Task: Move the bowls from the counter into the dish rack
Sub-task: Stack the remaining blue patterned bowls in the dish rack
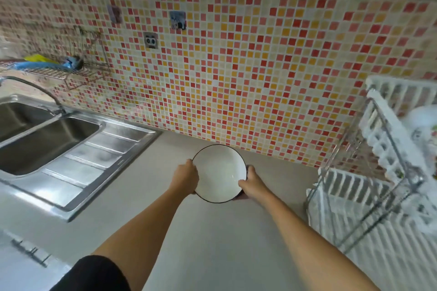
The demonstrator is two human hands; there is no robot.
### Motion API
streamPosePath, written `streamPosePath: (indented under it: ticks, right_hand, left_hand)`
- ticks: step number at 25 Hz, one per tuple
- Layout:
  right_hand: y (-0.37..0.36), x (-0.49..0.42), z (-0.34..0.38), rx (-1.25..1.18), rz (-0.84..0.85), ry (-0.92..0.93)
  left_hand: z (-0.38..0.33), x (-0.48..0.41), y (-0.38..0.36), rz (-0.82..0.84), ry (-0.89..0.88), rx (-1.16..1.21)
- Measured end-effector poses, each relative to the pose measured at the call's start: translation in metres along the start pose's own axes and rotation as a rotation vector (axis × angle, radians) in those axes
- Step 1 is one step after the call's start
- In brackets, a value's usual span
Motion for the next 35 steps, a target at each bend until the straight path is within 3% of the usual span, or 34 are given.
streamPosePath:
  ticks: [4,7,11,16,18,22,24,27,31,35]
  right_hand:
    - [0.011,0.079,0.044,0.110,-0.131,0.200]
    - [0.031,0.143,0.090,0.180,-0.265,0.418]
    - [0.054,0.219,0.132,0.341,-0.346,0.674]
    - [0.109,0.294,0.165,0.358,-0.509,0.878]
    - [0.139,0.319,0.172,0.297,-0.581,0.932]
    - [0.226,0.366,0.161,0.200,-0.748,1.070]
    - [0.275,0.385,0.145,0.237,-0.797,1.118]
    - [0.337,0.415,0.116,0.488,-0.898,1.170]
    - [0.406,0.432,0.074,0.897,-0.919,1.179]
    - [0.445,0.422,0.050,1.043,-0.857,1.260]
  left_hand:
    - [-0.023,0.078,0.050,-0.243,-0.214,0.088]
    - [-0.046,0.132,0.083,-0.398,-0.293,0.342]
    - [-0.090,0.185,0.110,-0.404,-0.316,0.636]
    - [-0.155,0.245,0.135,-0.441,-0.521,0.821]
    - [-0.189,0.268,0.141,-0.441,-0.678,0.895]
    - [-0.273,0.316,0.130,-0.346,-0.939,0.920]
    - [-0.317,0.329,0.111,-0.194,-1.029,0.900]
    - [-0.374,0.343,0.076,0.030,-1.064,0.741]
    - [-0.434,0.368,0.015,0.224,-1.137,0.292]
    - [-0.467,0.372,-0.023,0.388,-1.161,0.252]
Point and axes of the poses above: each hand's wrist, its own x-axis away from the middle knuckle, its own y-axis out of the back of the hand, z = x × y, the point moved 5 cm from there along -x, towards the middle knuckle, and after that the axes turned 1 degree about x, right-handed, at the moved point
